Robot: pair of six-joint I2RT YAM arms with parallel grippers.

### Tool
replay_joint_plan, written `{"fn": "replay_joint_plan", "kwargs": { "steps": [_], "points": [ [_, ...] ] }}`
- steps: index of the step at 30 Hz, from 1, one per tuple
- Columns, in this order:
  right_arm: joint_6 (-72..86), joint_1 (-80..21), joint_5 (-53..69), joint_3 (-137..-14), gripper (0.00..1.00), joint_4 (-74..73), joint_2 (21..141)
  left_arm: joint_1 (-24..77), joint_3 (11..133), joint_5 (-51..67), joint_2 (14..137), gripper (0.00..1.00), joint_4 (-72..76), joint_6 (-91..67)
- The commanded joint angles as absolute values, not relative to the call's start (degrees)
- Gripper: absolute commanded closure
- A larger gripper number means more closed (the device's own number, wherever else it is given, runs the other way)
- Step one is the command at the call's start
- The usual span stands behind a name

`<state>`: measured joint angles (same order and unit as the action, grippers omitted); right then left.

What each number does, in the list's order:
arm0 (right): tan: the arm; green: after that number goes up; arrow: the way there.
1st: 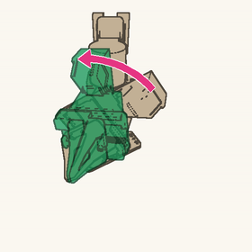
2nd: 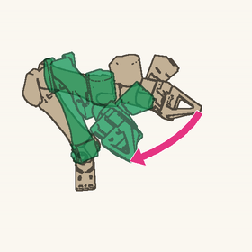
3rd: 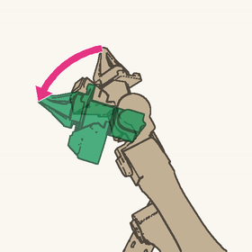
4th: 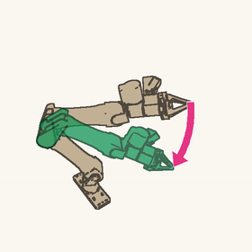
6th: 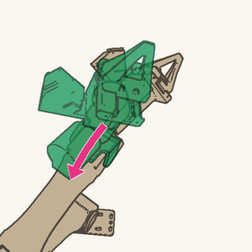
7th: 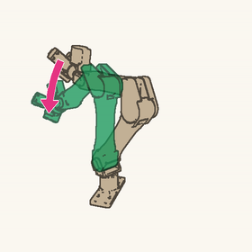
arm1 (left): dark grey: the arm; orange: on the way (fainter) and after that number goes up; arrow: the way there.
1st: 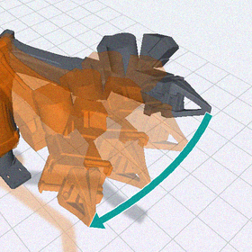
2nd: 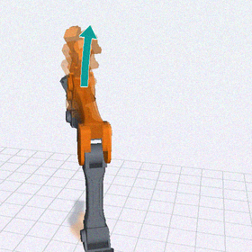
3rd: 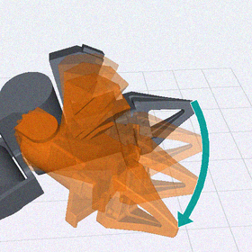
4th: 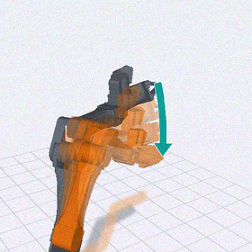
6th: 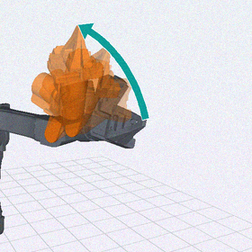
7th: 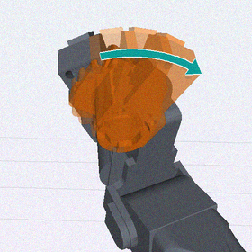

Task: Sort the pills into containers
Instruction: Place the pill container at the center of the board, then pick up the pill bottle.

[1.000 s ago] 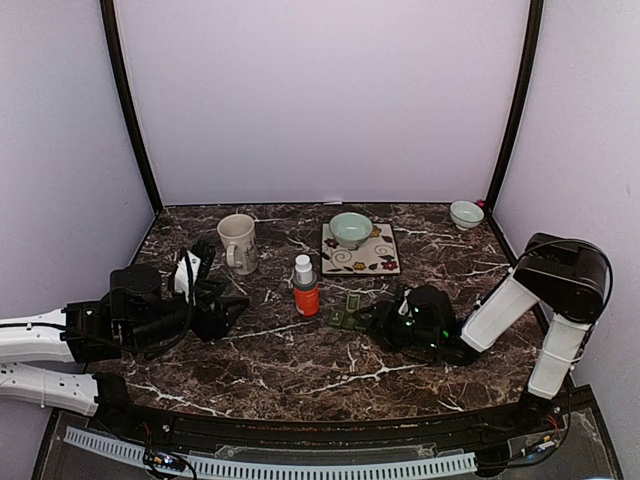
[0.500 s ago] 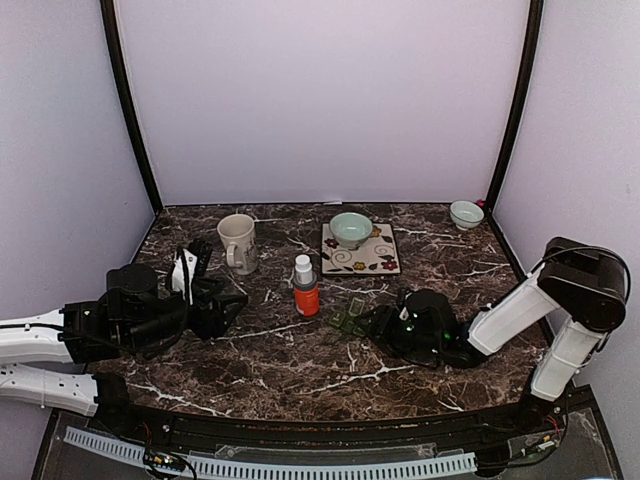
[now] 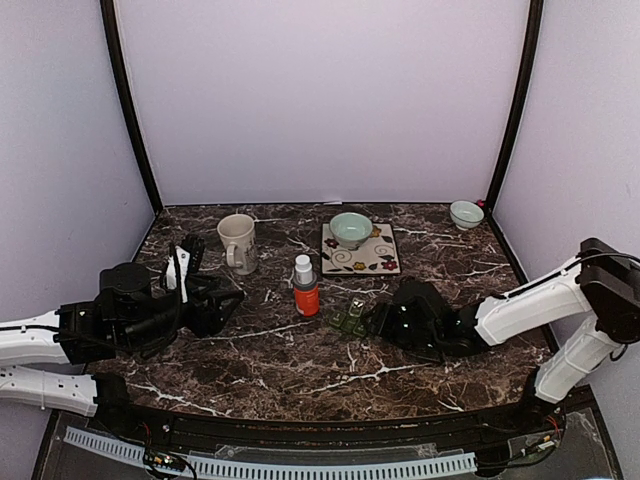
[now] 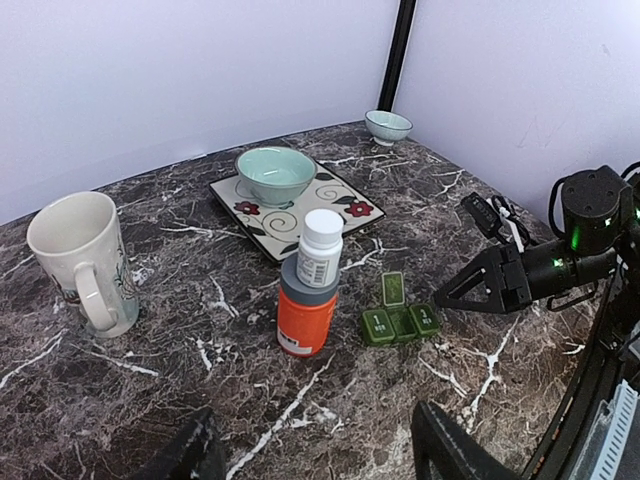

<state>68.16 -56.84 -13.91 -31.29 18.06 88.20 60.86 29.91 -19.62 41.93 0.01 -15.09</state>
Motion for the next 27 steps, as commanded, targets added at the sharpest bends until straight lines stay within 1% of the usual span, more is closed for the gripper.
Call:
{"fn": "replay_joint_plan", "kwargs": {
  "steps": [1, 8, 13, 15, 18, 21, 24, 27],
  "points": [
    [56.13, -59.6, -24.96, -41.22, 0.34, 0.49, 86.13, 60.64, 28.86, -21.59, 40.62, 0.34, 1.48, -15.8],
    [39.61, -61.26, -30.35, -54.98, 0.36, -10.45, 88.06, 60.64, 28.75, -22.31, 40.52, 0.33, 1.41, -16.17],
    [28.96, -61.44, -29.65, -65.18, 0.36, -15.64, 92.08, 60.64, 29.19, -22.86, 40.6, 0.31, 0.79, -16.19],
    [25.42, -61.42, -28.19, -72.16, 0.35, -20.06, 95.15, 60.63, 29.36, -22.96, 40.68, 0.31, 0.36, -16.62],
    [21.79, -61.41, -26.38, -83.17, 0.34, -28.61, 100.34, 60.56, 29.85, -22.61, 40.86, 0.3, -0.4, -17.49],
    [20.28, -61.34, -24.5, -92.42, 0.34, -34.02, 104.44, 60.47, 30.44, -22.06, 40.8, 0.3, -1.4, -18.24],
    [19.87, -61.39, -23.37, -98.38, 0.34, -37.9, 106.98, 60.41, 30.92, -21.77, 40.21, 0.3, -2.19, -18.58],
    [20.13, -61.44, -21.76, -100.94, 0.33, -39.94, 107.9, 60.38, 30.87, -21.58, 39.4, 0.3, -2.67, -18.88]
  ]
}}
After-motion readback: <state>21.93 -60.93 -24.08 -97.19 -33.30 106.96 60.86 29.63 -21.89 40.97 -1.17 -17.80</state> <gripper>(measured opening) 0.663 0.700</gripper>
